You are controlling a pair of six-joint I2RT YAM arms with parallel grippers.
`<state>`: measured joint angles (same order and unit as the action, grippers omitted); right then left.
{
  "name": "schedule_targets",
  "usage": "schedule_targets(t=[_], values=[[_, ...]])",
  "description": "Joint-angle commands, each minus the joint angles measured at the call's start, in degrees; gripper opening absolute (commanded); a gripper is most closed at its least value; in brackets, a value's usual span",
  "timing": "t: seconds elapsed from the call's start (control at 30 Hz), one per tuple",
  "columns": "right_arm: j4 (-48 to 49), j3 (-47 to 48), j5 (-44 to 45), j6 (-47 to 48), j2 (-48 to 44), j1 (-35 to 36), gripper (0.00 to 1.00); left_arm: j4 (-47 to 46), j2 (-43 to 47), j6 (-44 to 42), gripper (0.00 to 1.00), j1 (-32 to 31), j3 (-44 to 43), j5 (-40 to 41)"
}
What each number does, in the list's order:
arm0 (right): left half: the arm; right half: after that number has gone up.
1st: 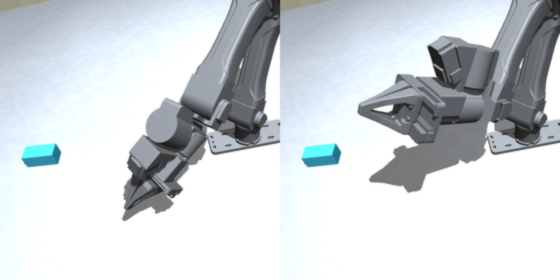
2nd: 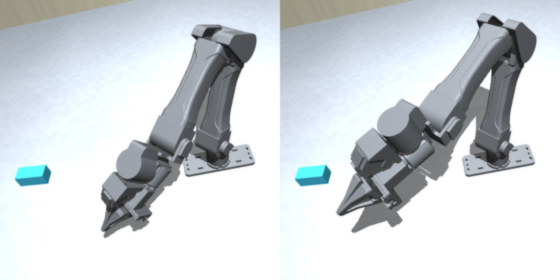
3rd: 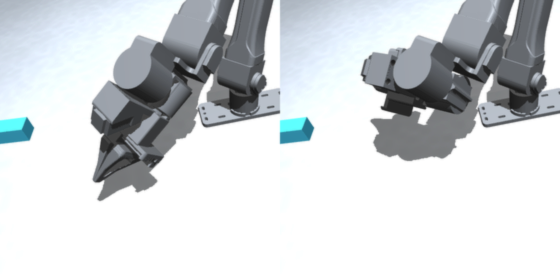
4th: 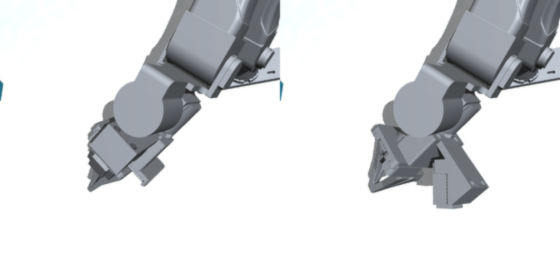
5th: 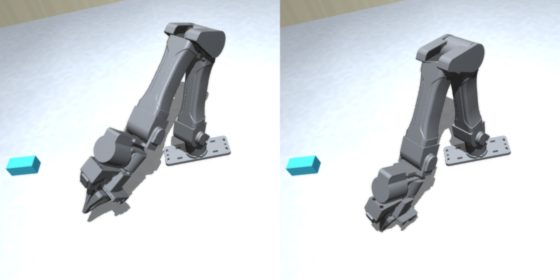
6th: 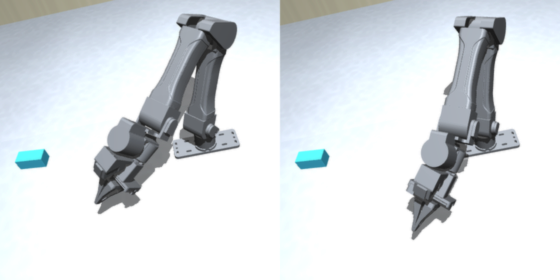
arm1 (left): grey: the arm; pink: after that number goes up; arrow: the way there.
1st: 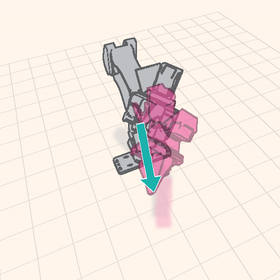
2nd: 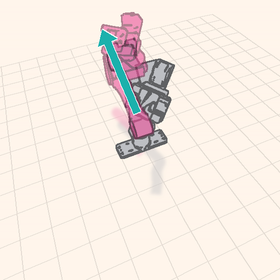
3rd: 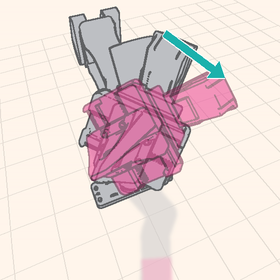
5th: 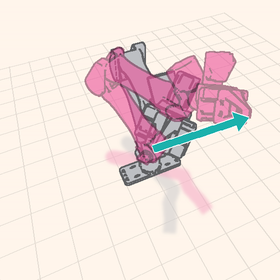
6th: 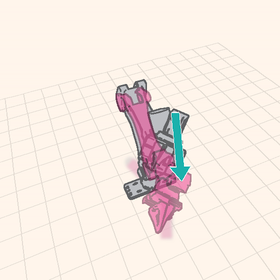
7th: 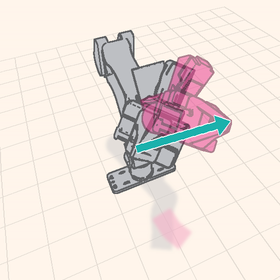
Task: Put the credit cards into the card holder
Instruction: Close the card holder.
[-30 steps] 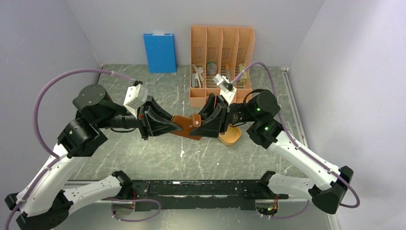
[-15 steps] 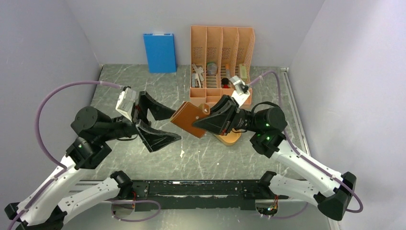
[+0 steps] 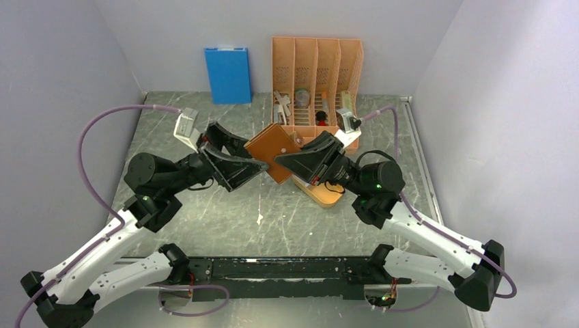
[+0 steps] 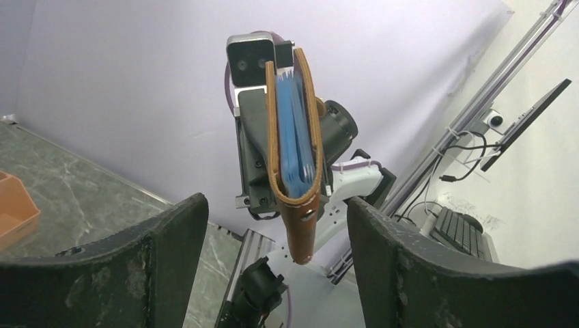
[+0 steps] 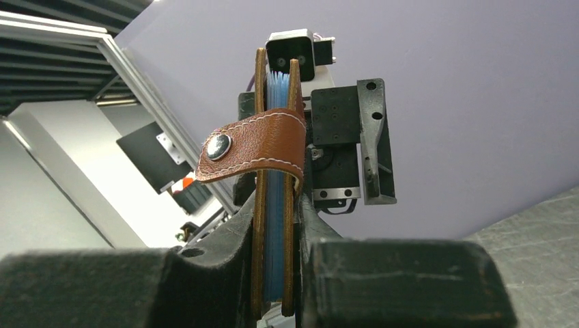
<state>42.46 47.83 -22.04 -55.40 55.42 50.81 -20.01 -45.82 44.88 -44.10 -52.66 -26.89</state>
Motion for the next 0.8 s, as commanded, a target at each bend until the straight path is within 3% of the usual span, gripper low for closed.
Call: schedule_targets(t=[0.0, 0.2, 0.3, 0.37, 0.5, 0.57, 0.67, 0.77], values=[[4.2, -1.1, 5.1, -1.3, -0.1, 1.0, 0.0, -6.9, -1.6, 3.6, 0.7, -0.3, -0.7, 1.2], [4.1, -2.0, 6.3, -1.5, -0.1, 1.3, 0.0, -7.6, -1.7, 4.0, 0.35, -0.4, -0.2, 1.6], [2.8, -1.9, 6.4, -0.9, -0.4, 1.3, 0.0, -6.1, -1.5, 2.9, 0.07, -0.4, -0.9, 1.8], [0.3, -2.0, 7.0, 0.6, -1.8, 1.3, 0.01, -2.7, -0.7, 1.6, 0.05, -0.4, -1.7, 3.7], [-15.0, 0.9, 9.3, 9.0, -7.4, 1.3, 0.48, 9.5, 1.5, -1.4, 0.05, -0.3, -4.4, 10.6], [-27.0, 4.9, 10.9, 14.9, -9.1, 1.3, 0.59, 17.1, 1.6, -3.5, 0.05, -0.3, -7.2, 13.3], [-43.7, 11.2, 13.5, 22.9, -9.9, 1.3, 0.64, 26.3, 0.5, -5.2, 0.05, -0.3, -11.4, 14.4], [-53.2, 17.0, 15.8, 29.0, -8.9, 1.3, 0.63, 30.8, -0.4, -5.5, 0.05, -0.3, -13.6, 14.0]])
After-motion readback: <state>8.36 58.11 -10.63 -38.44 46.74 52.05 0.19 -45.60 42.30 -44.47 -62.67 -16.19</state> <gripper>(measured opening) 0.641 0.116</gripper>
